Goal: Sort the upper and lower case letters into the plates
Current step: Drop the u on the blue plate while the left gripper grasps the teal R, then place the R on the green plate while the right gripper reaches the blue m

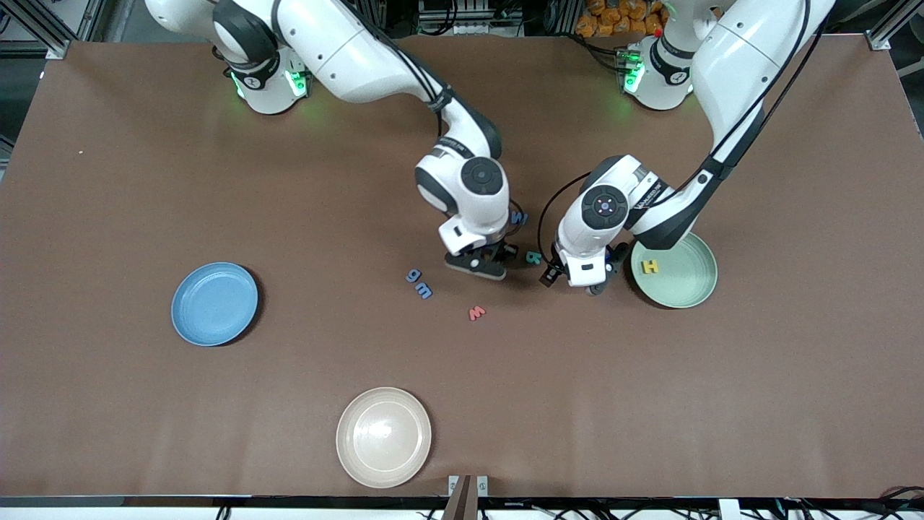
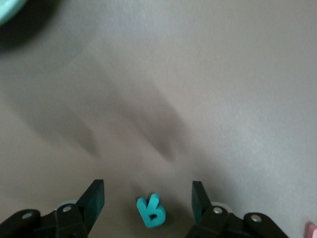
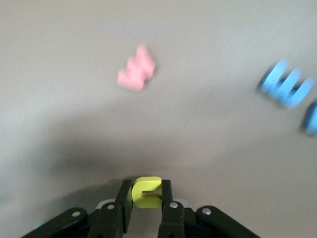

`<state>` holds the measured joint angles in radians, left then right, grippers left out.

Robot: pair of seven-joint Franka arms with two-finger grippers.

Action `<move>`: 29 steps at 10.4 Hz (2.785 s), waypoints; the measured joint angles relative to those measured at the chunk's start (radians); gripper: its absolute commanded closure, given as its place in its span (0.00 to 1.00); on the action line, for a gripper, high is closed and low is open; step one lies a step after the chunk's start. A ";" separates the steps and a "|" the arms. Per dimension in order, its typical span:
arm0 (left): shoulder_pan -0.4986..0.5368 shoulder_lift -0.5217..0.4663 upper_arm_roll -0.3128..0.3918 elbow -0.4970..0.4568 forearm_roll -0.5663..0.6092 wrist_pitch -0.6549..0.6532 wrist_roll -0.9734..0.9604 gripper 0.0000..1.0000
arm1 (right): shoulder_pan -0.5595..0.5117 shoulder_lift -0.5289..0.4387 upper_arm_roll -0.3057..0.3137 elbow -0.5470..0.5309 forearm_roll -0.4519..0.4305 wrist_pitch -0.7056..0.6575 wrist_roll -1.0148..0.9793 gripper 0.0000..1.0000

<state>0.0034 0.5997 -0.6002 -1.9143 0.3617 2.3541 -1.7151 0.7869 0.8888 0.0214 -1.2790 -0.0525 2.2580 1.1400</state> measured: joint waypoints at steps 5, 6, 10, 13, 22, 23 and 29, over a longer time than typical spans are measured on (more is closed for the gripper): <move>-0.062 0.052 0.023 0.016 0.000 0.003 -0.096 0.29 | -0.254 -0.152 -0.006 -0.038 0.000 -0.172 -0.295 1.00; -0.064 0.066 0.031 0.016 0.001 0.010 -0.101 0.29 | -0.321 -0.189 -0.007 -0.090 0.000 -0.172 -0.393 1.00; -0.121 0.099 0.050 0.018 0.083 0.032 -0.239 0.31 | -0.599 -0.344 -0.006 -0.329 0.001 -0.178 -0.794 1.00; -0.132 0.100 0.056 0.022 0.088 0.035 -0.247 0.54 | -0.711 -0.379 -0.006 -0.450 0.000 -0.167 -0.947 1.00; -0.117 0.091 0.065 0.047 0.089 0.007 -0.206 0.69 | -0.871 -0.386 -0.006 -0.510 -0.001 -0.123 -1.134 0.00; -0.114 0.091 0.067 0.056 0.089 -0.008 -0.198 0.69 | -0.870 -0.386 -0.002 -0.510 -0.001 -0.122 -1.134 0.00; -0.019 0.069 0.041 0.084 0.089 -0.149 -0.013 0.70 | -0.688 -0.391 0.017 -0.482 0.010 -0.106 -0.822 0.00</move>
<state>-0.0158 0.6684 -0.5593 -1.8304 0.4502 2.2053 -1.7280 0.0990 0.4973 0.0382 -1.7610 -0.0424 2.1522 0.3179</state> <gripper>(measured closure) 0.696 0.000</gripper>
